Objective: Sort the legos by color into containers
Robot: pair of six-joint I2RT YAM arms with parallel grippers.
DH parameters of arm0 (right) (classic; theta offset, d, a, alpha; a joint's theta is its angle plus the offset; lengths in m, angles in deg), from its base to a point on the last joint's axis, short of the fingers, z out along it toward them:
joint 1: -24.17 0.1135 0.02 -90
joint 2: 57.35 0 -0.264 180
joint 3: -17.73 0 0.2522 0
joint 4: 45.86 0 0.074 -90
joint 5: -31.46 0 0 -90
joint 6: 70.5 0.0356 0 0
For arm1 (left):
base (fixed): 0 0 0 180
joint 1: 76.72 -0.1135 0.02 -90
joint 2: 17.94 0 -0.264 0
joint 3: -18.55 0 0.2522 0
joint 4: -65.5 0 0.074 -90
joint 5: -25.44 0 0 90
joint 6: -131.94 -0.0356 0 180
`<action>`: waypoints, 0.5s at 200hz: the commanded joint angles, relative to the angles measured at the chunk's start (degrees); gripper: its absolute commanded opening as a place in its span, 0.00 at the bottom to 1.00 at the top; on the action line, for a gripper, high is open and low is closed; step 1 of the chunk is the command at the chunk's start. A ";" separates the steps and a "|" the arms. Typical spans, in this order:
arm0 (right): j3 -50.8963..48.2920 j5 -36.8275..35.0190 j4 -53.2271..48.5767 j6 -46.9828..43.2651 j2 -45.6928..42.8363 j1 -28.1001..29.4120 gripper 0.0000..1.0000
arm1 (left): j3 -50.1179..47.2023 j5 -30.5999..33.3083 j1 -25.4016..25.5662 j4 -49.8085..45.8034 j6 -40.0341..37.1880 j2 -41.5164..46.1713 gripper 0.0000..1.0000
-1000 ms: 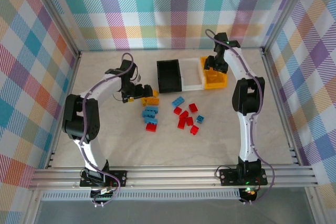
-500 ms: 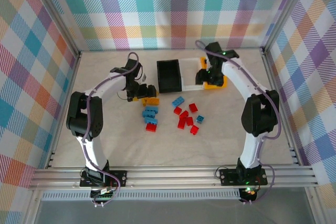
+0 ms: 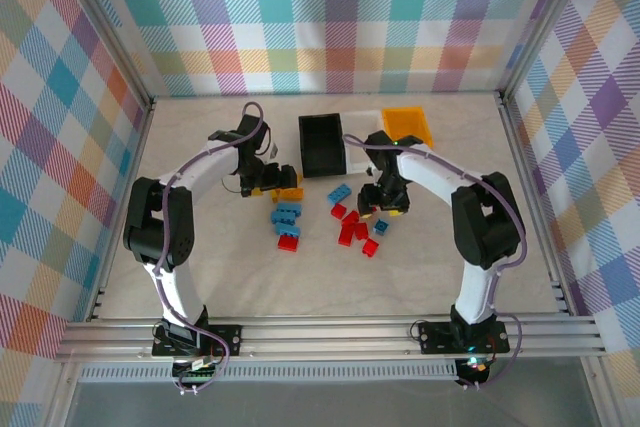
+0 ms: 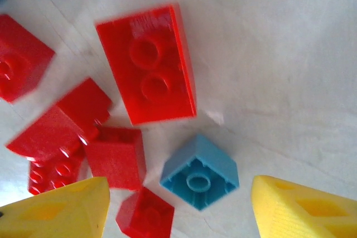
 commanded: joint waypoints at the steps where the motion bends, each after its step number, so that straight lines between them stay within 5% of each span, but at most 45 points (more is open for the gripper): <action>1: 2.90 1.01 2.26 -0.01 3.17 0.38 0.67 | -1.14 -0.83 0.24 -0.91 -0.23 2.56 0.91; 100: 10.01 -2.73 2.95 -1.13 11.65 0.38 0.55 | -2.28 -0.45 0.24 -0.86 -0.45 2.74 0.92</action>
